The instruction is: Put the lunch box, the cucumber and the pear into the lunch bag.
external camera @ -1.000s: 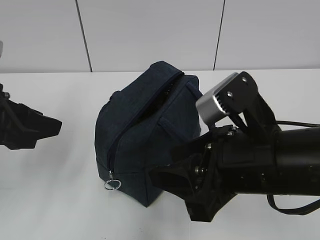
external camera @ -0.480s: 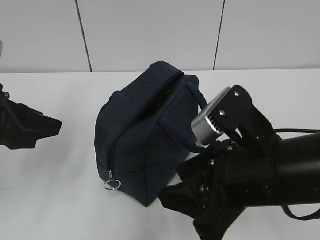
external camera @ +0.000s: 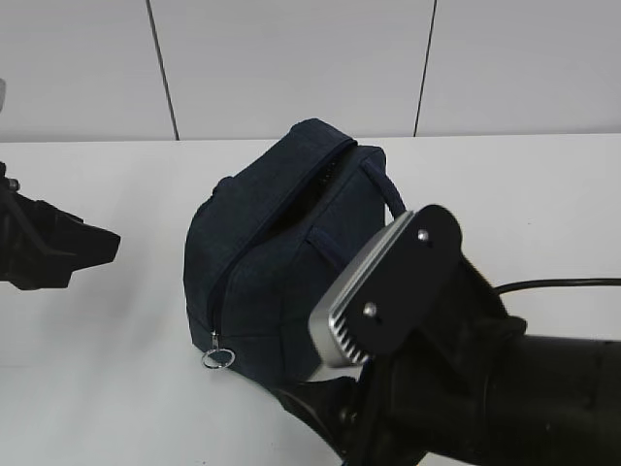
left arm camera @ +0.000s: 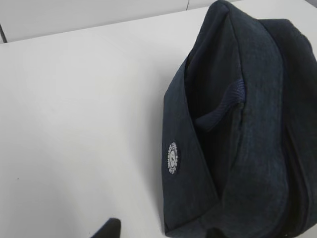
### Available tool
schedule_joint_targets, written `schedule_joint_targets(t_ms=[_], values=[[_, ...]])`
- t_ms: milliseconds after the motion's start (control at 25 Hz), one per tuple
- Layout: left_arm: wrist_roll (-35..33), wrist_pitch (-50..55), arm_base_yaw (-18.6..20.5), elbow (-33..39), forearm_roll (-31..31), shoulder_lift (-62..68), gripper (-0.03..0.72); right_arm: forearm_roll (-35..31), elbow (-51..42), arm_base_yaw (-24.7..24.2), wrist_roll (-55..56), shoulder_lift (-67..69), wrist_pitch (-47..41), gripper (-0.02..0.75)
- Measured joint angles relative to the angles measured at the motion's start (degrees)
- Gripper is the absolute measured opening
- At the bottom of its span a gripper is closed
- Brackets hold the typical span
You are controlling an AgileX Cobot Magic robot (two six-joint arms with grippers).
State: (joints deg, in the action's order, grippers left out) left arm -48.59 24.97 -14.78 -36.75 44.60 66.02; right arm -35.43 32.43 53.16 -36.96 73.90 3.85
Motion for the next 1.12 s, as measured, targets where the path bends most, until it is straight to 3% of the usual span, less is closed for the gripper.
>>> schedule_joint_targets(t_ms=[160,400,480,720,1120], values=[[0.0,0.0,0.0,0.0,0.0,0.0,0.319,4.0,-2.1,3.9,4.1,4.8,12.1,0.413],[0.0,-0.1,0.0,0.0,0.0,0.0,0.291,20.6,-2.5,4.1,23.9,16.6,26.2,0.413],[0.0,-0.1,0.0,0.0,0.0,0.0,0.277,23.2,-2.5,4.1,28.0,20.8,32.4,0.413],[0.0,-0.1,0.0,0.0,0.0,0.0,0.241,23.9,-2.3,4.1,29.9,29.0,39.1,0.412],[0.0,-0.1,0.0,0.0,0.0,0.0,0.241,19.7,3.5,4.1,31.8,35.2,40.3,0.413]])
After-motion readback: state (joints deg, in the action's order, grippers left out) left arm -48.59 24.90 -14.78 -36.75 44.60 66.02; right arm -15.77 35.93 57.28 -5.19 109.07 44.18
